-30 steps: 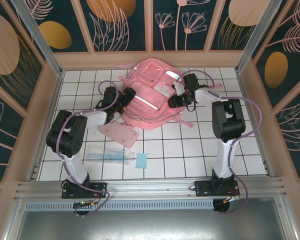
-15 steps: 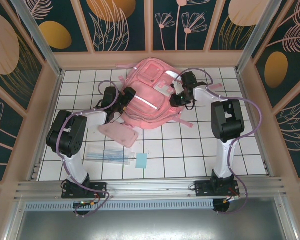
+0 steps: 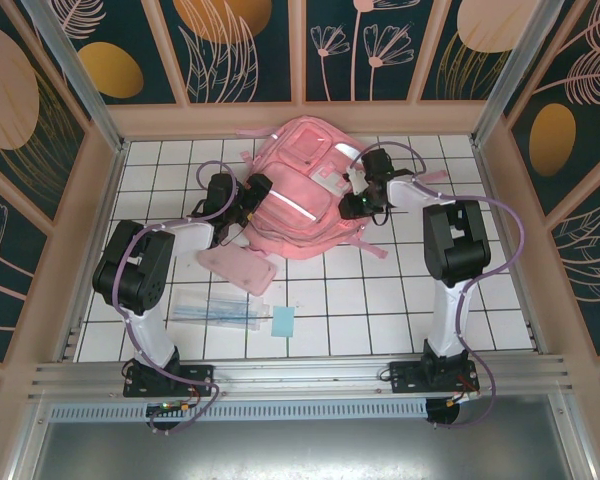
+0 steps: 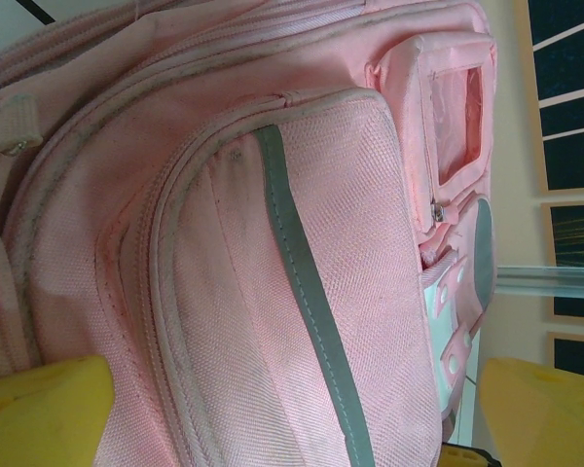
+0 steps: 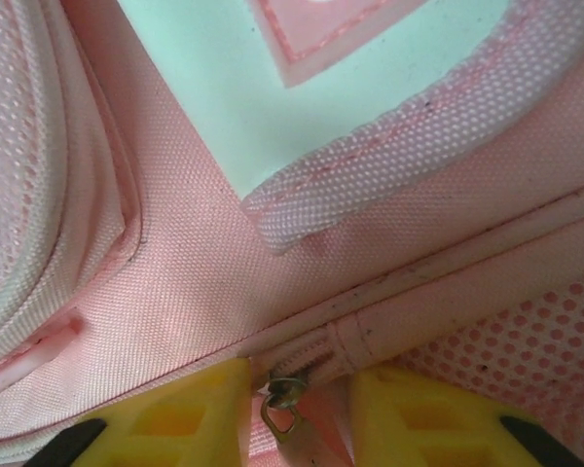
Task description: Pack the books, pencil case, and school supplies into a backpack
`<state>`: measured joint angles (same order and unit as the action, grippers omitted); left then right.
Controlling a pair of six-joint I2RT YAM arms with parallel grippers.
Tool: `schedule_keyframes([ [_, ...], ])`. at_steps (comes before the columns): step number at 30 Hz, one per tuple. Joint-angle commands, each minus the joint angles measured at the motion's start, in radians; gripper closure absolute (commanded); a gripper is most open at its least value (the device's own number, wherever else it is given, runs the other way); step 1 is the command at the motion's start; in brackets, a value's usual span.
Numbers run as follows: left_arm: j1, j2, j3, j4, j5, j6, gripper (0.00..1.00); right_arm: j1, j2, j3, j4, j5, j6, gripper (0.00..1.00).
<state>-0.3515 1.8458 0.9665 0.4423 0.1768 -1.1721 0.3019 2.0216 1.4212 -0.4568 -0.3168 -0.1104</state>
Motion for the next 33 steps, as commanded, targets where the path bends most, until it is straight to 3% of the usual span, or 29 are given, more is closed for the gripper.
schedule_keyframes([
  [1, -0.010, 0.005, 0.000, -0.019, 0.021, 0.006, 0.04, 0.003, -0.015, -0.066, -0.068, 0.021, 0.002, 0.81],
  [6, -0.010, 0.043, 0.116, -0.110, -0.011, 0.095, 0.04, -0.025, -0.068, -0.061, -0.053, -0.099, 0.048, 1.00],
  [15, -0.009, 0.178, 0.229, -0.045, 0.023, 0.085, 0.04, -0.045, -0.086, 0.004, -0.073, -0.370, 0.169, 1.00],
  [33, -0.009, 0.347, 0.514, -0.165, 0.073, 0.289, 0.05, -0.098, -0.084, -0.033, -0.078, -0.534, 0.211, 1.00],
])
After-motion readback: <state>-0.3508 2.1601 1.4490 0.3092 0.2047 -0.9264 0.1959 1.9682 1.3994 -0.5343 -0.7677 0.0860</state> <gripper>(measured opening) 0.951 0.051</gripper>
